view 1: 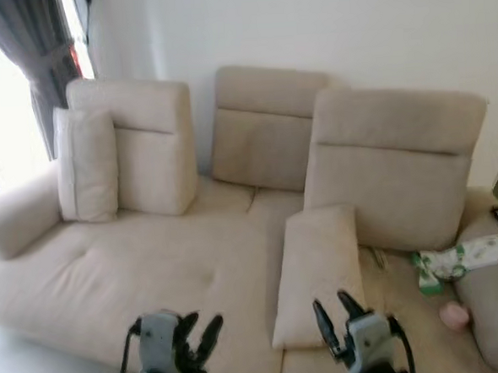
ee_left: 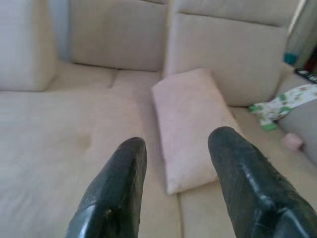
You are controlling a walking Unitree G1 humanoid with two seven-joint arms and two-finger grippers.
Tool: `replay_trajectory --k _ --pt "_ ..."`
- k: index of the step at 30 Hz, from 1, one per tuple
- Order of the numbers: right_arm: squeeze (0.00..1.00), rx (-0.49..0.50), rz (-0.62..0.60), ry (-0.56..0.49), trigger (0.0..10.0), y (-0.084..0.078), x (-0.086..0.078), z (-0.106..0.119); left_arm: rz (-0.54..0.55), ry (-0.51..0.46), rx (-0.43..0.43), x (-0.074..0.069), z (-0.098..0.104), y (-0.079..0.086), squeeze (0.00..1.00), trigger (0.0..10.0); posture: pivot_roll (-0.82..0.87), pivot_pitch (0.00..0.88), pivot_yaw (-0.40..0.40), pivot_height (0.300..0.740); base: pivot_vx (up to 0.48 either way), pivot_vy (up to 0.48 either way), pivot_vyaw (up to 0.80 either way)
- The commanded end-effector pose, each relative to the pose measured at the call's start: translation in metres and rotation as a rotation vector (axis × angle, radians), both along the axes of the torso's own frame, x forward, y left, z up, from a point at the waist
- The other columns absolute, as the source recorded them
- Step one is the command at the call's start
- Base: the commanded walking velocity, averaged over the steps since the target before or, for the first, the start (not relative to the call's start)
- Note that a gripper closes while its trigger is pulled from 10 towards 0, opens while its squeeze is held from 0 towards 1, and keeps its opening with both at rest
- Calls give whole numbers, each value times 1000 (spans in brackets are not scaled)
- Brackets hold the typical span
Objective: Move the pillow to the sofa from floor
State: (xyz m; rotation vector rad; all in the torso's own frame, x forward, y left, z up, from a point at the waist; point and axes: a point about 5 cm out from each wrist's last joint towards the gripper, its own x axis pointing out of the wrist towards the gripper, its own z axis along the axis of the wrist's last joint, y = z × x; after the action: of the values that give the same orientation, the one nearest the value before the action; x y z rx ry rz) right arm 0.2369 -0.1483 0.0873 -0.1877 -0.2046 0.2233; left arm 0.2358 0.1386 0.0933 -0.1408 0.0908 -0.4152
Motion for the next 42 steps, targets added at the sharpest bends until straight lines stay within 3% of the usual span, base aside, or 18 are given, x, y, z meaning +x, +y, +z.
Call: replay_trajectory --k 1,13,42 --pt "0 -6 -13 14 10000 -3 -1 -3 -9 19 -2 -1 -4 -3 0 10000 161 0 16 740 0 0 0" --pt "0 4 -37 26 10000 -5 1 -5 -16 18 0 0 -4 -3 0 10000 157 0 20 740 0 0 -392" --pt "0 9 -39 21 10000 -3 2 -5 -31 -6 14 5 -2 -4 0 10000 142 0 27 740 0 -27 0"
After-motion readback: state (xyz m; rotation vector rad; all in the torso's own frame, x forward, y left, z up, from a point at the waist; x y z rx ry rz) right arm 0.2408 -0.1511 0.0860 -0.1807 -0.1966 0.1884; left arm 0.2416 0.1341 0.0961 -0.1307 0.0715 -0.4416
